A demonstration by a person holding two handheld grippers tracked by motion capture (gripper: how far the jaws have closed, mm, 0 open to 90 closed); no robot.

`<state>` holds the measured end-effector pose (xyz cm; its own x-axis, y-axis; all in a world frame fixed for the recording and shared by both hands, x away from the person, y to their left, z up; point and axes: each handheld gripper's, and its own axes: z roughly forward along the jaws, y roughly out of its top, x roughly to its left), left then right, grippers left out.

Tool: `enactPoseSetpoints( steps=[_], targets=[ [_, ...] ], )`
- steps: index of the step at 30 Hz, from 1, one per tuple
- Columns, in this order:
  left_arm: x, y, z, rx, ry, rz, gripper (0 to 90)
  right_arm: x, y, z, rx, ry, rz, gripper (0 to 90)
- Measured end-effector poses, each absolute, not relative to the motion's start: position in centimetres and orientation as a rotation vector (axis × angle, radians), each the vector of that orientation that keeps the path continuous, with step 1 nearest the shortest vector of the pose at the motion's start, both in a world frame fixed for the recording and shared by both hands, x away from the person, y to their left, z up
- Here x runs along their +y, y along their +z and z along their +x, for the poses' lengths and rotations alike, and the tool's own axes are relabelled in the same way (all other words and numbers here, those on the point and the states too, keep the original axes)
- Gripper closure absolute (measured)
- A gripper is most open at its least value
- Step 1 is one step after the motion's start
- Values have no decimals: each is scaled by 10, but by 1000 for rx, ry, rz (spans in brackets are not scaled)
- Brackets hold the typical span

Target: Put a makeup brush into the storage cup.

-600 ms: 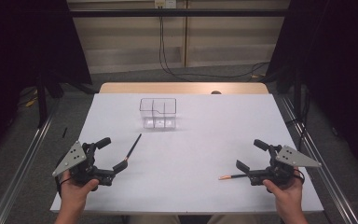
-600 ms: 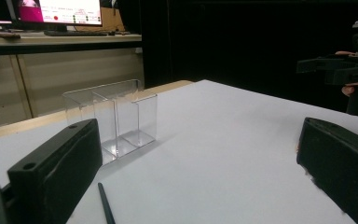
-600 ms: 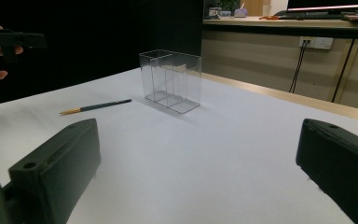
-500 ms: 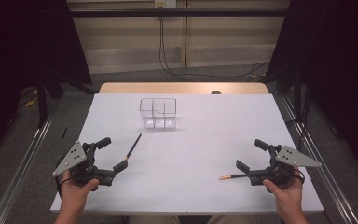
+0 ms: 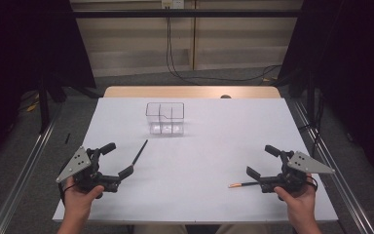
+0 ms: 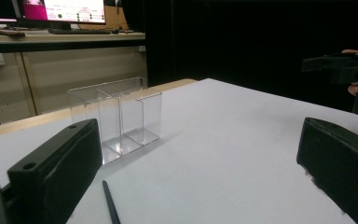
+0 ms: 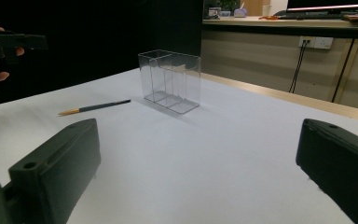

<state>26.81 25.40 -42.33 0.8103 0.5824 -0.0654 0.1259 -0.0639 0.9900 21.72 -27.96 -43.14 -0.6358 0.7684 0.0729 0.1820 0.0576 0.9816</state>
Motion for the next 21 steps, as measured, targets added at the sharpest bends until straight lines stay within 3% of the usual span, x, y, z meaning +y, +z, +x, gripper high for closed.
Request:
enactPoseSetpoints(
  steps=[21],
  targets=[
    [241, -418, 292, 603, 455, 1617, 0, -278, -431, 217, 1871, 1604, 932, 0]
  ],
)
